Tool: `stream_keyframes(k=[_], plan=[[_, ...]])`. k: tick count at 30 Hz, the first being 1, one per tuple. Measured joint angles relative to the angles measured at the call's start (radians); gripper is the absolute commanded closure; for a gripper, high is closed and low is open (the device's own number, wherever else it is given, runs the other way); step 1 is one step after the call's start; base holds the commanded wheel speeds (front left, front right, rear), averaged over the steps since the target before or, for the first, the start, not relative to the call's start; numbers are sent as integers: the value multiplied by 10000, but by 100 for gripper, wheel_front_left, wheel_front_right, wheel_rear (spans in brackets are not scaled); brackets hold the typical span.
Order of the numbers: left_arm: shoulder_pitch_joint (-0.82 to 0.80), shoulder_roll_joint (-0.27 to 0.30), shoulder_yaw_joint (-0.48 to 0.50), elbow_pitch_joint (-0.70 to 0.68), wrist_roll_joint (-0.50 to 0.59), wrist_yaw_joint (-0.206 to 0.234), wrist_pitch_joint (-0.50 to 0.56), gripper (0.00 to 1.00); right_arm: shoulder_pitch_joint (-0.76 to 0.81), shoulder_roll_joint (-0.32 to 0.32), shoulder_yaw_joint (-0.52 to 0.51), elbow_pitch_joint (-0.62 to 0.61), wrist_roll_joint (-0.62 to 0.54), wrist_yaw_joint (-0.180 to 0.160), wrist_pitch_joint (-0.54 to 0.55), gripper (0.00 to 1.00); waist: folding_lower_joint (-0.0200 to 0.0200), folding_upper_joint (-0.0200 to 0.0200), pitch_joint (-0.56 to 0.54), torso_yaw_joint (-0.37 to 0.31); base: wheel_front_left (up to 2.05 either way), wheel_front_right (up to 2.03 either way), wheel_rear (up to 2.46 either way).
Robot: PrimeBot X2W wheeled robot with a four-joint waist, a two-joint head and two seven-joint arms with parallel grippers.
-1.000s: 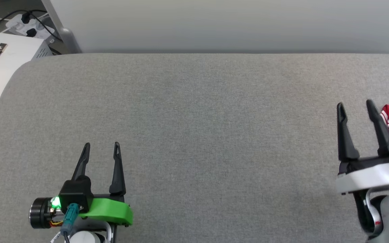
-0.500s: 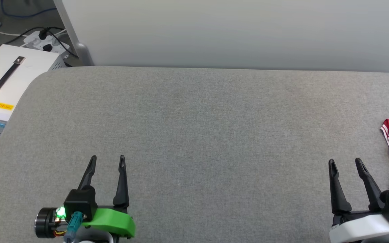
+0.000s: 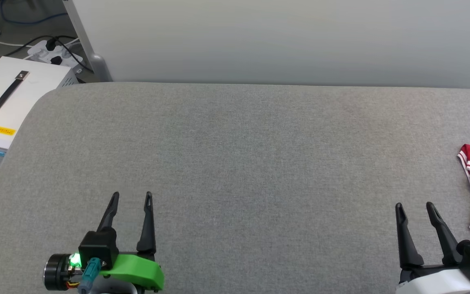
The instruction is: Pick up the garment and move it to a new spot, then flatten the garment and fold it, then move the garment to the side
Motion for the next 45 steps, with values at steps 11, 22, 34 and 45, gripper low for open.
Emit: stream_keyframes(k=[11, 22, 34, 45], plan=[[-5, 0, 12, -25, 2, 4, 105, 100, -8, 10, 8, 2, -15, 0, 121, 100, 0, 0, -17, -23, 0, 0, 0], [-6, -2, 38, -94, 23, 8, 336, 100, -46, 25, 35, 12, -184, 0, 330, 100, 0, 0, -43, -60, 0, 0, 0], [-9, -31, 94, -173, 104, 17, 585, 100, -155, 48, 61, 23, -387, 0, 579, 100, 0, 0, -72, -99, 0, 0, 0], [-11, -59, 148, -267, 180, 21, 803, 100, -269, 82, 84, 36, -539, 0, 788, 100, 0, 0, -98, -135, 0, 0, 0]])
